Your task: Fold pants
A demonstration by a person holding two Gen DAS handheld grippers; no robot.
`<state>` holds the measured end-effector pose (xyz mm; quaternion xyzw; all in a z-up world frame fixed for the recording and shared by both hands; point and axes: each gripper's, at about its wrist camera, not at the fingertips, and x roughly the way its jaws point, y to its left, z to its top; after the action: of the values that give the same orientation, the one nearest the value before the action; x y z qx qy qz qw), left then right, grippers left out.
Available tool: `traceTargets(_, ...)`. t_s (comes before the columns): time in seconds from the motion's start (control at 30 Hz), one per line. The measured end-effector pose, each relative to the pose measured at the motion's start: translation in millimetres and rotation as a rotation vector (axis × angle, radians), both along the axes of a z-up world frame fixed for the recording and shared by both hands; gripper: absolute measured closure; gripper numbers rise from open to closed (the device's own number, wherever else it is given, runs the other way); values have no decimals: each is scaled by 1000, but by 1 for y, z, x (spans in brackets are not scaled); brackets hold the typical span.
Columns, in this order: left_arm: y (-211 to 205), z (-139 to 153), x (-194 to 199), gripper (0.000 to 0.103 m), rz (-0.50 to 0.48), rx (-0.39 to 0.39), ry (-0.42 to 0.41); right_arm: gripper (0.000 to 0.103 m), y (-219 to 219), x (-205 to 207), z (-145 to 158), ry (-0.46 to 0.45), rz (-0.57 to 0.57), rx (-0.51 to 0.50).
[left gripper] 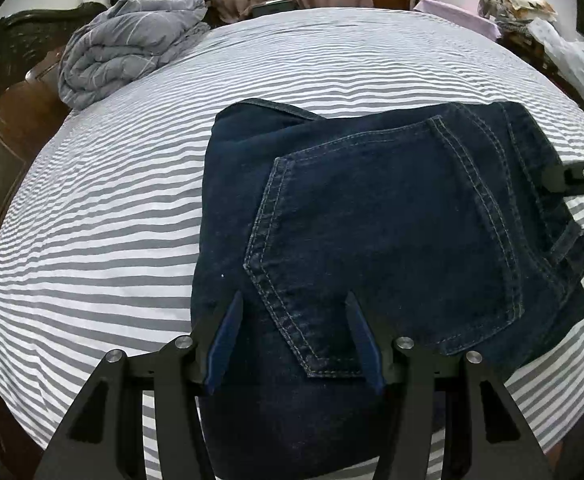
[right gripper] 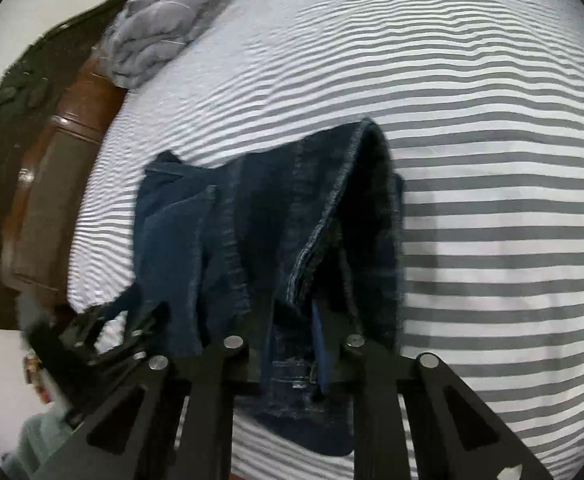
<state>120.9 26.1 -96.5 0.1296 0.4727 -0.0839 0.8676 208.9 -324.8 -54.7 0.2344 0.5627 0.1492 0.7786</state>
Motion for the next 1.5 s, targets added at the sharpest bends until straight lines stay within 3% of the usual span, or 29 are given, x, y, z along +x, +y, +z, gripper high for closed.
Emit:
traceTargets(0.17, -1, 2, 0, 48, 13, -6, 2, 81, -5, 5, -13, 45, 8, -15)
traceTargets(0.27, -2, 3, -1, 48, 17, -7, 3, 89, -3, 1, -9, 19, 11, -54)
traceTargets(0.53, -1, 15, -11, 48, -8, -63, 14, 93, 12, -22, 28, -81, -16, -297)
traceTargets(0.67, 4, 17, -13, 48, -17, -77, 13, 95, 14, -25, 18, -50, -40, -377)
traceTargets(0.77, 4, 8, -11, 47, -28, -69, 33, 95, 11, -22, -10, 32, -57, -364)
traceTargets(0.83, -1, 6, -11, 46, -49, -23, 21, 93, 12, -20, -20, 38, -50, -364)
traceTargets(0.97, 9, 15, -4, 46, -10, -98, 47, 87, 8, -22, -8, 36, -68, -331)
traceTargets(1.07, 17, 26, -3, 46, 21, -150, 22, 87, 9, -35, 14, -39, -70, -351)
traceTargets(1.2, 6, 25, -8, 46, -14, -140, 34, 86, 24, -49, 24, -87, 9, -331)
traceTargets(1.3, -5, 21, -17, 46, -67, -117, 37, 86, 40, -54, 9, -70, 68, -375)
traceTargets(1.5, -9, 3, -23, 45, -106, -91, 45, 88, 36, -75, -21, 26, 51, -315)
